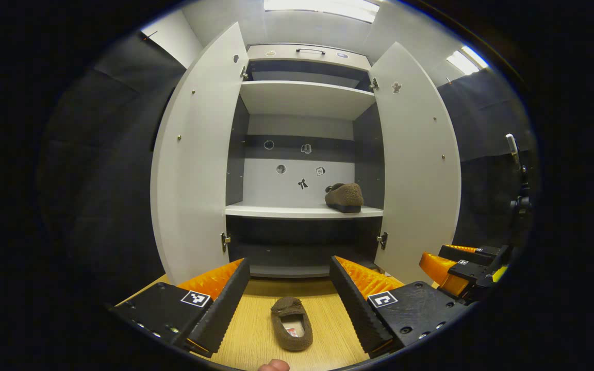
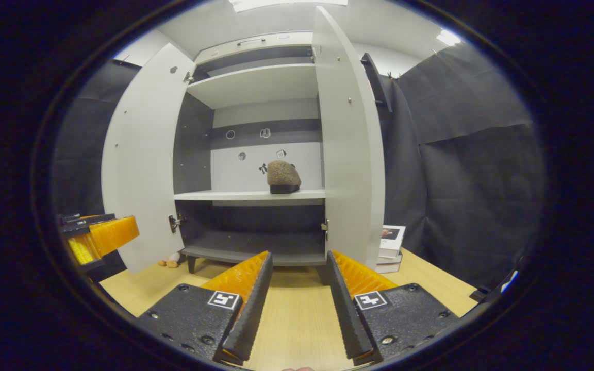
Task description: Grab one shoe with the right hand and put it into the shoe cabinet, grab the other shoe with the left hand and put it into the shoe cabinet; then close the right door with the right hand and the left door with the left hand.
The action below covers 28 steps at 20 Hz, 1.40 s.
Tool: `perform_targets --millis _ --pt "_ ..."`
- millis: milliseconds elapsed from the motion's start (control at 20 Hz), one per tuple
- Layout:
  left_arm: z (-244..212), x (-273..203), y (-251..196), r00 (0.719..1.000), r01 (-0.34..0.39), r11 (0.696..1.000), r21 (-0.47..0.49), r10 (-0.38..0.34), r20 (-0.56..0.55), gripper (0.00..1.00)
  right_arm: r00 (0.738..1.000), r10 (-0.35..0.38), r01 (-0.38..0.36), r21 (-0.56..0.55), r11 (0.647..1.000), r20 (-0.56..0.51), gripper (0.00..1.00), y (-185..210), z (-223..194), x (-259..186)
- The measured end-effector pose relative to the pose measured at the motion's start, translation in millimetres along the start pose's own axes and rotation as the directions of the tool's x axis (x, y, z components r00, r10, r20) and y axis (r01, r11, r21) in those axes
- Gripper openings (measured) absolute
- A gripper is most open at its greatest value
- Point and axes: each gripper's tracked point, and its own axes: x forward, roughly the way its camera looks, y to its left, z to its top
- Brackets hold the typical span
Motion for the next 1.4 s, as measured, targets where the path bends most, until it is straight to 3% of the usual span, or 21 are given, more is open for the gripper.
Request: perform_targets --millis 250,400,550,950,1400 --pt "-33.0 9.4 -9.1 0.995 0.019 1.0 -0.013 -0.021 -0.1 0.95 1.0 0.0 0.001 -0.021 1.0 0.023 0.71 -2.3 3.5 -3.7" --pt "-72.8 18.4 -3.6 0.978 0.004 0.998 -0.059 -0.016 -0.208 0.95 1.0 0.005 -0.004 -0.032 0.999 0.023 0.72 -1.9 3.7 -8.5" --pt "-112.9 25.9 2.0 0.952 -0.01 0.995 -0.103 -0.022 -0.305 0.95 1.0 0.012 -0.011 -0.033 0.999 0.017 0.73 -1.6 4.2 -14.4" --pt "-211.5 48.8 23.0 0.847 -0.09 0.982 -0.166 -0.013 -0.532 0.96 1.0 0.021 -0.022 -0.066 0.998 -0.015 0.73 -0.7 0.6 -22.7" --pt "-266.9 93.6 52.3 0.8 -0.156 0.977 -0.146 0.038 -0.599 0.96 0.999 0.018 -0.022 -0.084 0.996 -0.042 0.72 4.9 2.1 -16.2"
